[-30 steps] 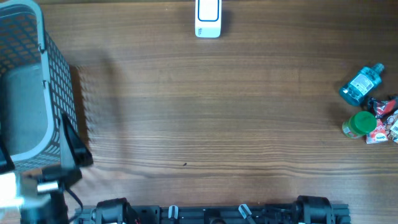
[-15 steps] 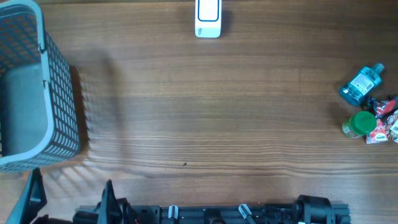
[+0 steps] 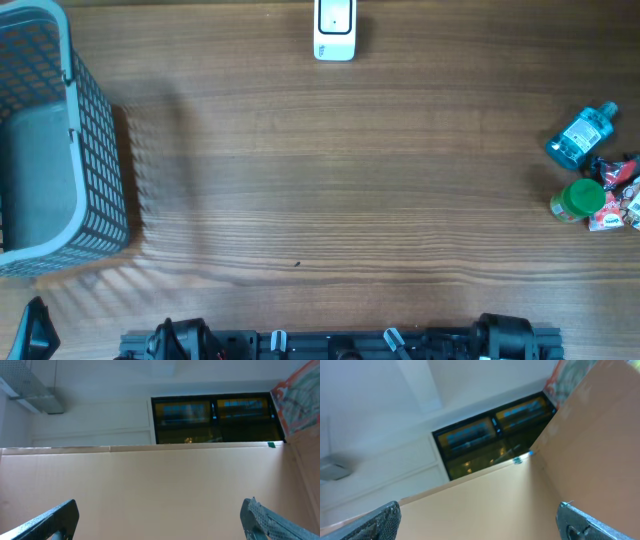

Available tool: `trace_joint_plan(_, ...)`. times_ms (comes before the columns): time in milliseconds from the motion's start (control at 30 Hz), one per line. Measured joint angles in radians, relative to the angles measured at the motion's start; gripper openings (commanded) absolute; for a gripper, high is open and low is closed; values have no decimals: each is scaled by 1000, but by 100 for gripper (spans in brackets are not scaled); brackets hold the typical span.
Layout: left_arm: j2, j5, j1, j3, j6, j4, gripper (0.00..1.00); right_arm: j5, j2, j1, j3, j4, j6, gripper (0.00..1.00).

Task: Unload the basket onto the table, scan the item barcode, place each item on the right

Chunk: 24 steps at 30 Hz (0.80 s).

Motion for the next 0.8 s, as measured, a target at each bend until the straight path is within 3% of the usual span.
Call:
trace_joint_plan(167, 0, 0, -30, 0, 38, 18, 100, -63, 0, 0, -153, 37, 22, 100)
trace_joint_plan(300, 0, 0, -32, 1, 93, 98, 100, -107, 0, 0, -179, 48, 22, 100)
trace_joint_plan(433, 0, -8, -37, -1, 118, 73, 100, -153, -2, 0, -232, 76, 24, 100)
trace_joint_plan(800, 0, -35, -43, -2, 148, 80, 100, -283, 0, 0, -805, 427, 105, 100)
